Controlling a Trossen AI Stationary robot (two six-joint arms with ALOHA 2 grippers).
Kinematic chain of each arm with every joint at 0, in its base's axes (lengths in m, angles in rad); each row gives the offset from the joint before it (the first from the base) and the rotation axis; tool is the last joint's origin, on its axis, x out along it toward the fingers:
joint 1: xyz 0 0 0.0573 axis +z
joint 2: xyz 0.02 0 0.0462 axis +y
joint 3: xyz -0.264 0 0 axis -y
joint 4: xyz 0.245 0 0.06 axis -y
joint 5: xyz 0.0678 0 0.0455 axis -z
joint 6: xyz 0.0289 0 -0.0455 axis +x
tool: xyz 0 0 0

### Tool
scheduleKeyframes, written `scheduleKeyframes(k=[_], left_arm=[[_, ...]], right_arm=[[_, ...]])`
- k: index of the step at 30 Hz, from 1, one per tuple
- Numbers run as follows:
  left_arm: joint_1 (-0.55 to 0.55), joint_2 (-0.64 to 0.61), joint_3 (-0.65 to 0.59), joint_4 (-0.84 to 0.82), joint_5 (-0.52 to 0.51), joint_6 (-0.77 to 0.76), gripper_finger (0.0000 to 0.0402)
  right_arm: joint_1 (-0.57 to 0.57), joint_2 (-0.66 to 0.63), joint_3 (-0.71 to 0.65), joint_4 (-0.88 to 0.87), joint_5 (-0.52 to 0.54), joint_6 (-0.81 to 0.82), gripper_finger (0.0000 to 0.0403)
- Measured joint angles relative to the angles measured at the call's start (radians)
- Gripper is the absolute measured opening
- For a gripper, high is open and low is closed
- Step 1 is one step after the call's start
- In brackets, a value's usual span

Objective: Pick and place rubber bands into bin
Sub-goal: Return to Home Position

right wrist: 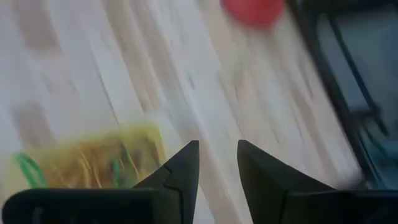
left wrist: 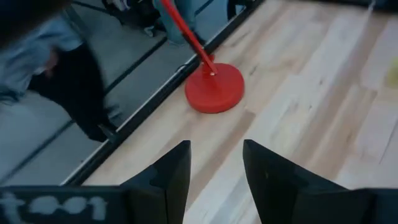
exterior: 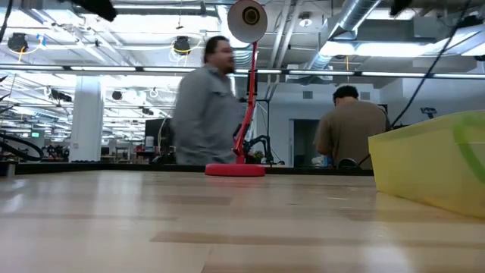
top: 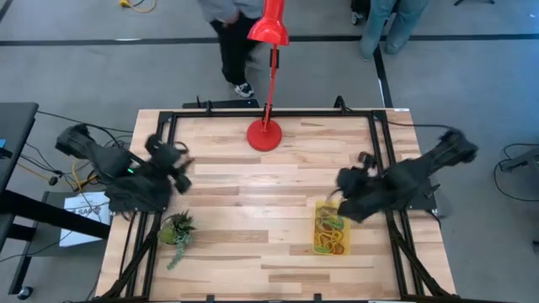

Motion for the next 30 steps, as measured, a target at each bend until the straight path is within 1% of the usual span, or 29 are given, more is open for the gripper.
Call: scheduleKeyframes(k=[2, 3, 4, 6, 7, 9, 11, 12, 13, 15, 16, 17, 20, 22, 23, 25, 26, 27, 29, 30], left_arm=[[-0.016, -0.11, -0.051, -0.007, -0.007, -0.018, 0.0139], [-0.025, -0.166, -0.087, 0.013, -0.011, -0.019, 0.0139], [-0.034, -0.225, -0.13, 0.048, -0.013, -0.017, 0.0139], [-0.056, -0.343, -0.242, 0.173, -0.011, 0.027, 0.0139], [-0.068, -0.401, -0.306, 0.266, -0.005, 0.071, 0.0139], [-0.091, -0.514, -0.455, 0.52, 0.02, 0.213, 0.0139], [-0.1, -0.611, -0.611, 0.829, 0.053, 0.39, 0.0139], [-0.1, -0.65, -0.685, 0.982, 0.086, 0.489, 0.0139], [-0.097, -0.686, -0.757, 1.114, 0.133, 0.574, 0.0139], [-0.087, -0.753, -0.872, 1.3, 0.231, 0.688, 0.0139], [-0.08, -0.79, -0.908, 1.343, 0.263, 0.718, 0.0139], [-0.072, -0.831, -0.931, 1.35, 0.272, 0.73, 0.0139], [-0.047, -0.969, -0.939, 1.288, 0.235, 0.728, 0.0139], [-0.03, -0.961, -0.917, 1.281, 0.194, 0.741, 0.0139], [-0.025, -0.96, -0.91, 1.281, 0.211, 0.76, 0.0139], [-0.012, -0.951, -0.903, 1.368, 0.293, 0.805, 0.0139], [-0.004, -0.932, -0.91, 1.426, 0.323, 0.824, 0.0139], [0.003, -0.926, -0.923, 1.447, 0.343, 0.838, 0.0139], [0.018, -0.935, -0.948, 1.44, 0.375, 0.825, 0.0139], [0.028, -0.935, -0.953, 1.454, 0.371, 0.813, 0.0139]], right_arm=[[0.031, -0.116, -0.075, 0.085, 0.064, -0.005, 0.0102], [0.053, -0.181, -0.128, 0.127, 0.072, -0.006, 0.0102], [0.076, -0.247, -0.189, 0.186, 0.072, -0.012, 0.0102], [0.119, -0.379, -0.334, 0.385, 0.075, -0.077, 0.0102], [0.138, -0.447, -0.42, 0.516, 0.069, -0.144, 0.0102], [0.166, -0.569, -0.602, 0.828, 0.019, -0.334, 0.0102], [0.168, -0.683, -0.79, 1.141, -0.075, -0.551, 0.0102], [0.161, -0.73, -0.872, 1.27, -0.124, -0.642, 0.0102], [0.151, -0.775, -0.958, 1.384, -0.169, -0.712, 0.0102], [0.127, -0.853, -1.097, 1.521, -0.248, -0.795, 0.0102], [0.114, -0.894, -1.156, 1.563, -0.275, -0.821, 0.0102], [0.1, -0.939, -1.207, 1.603, -0.294, -0.844, 0.0102], [0.056, -1.124, -1.312, 1.678, -0.332, -0.859, 0.0102], [0.027, -1.231, -1.354, 1.684, -0.343, -0.859, 0.0102], [0.014, -1.279, -1.378, 1.671, -0.345, -0.86, 0.0102], [-0.014, -1.361, -1.413, 1.657, -0.346, -0.88, 0.0102], [-0.028, -1.383, -1.424, 1.658, -0.349, -0.889, 0.0102], [-0.041, -1.376, -1.429, 1.663, -0.349, -0.896, 0.0102], [-0.071, -1.378, -1.446, 1.631, -0.357, -0.898, 0.0102], [-0.087, -1.376, -1.45, 1.637, -0.359, -0.886, 0.0102]])
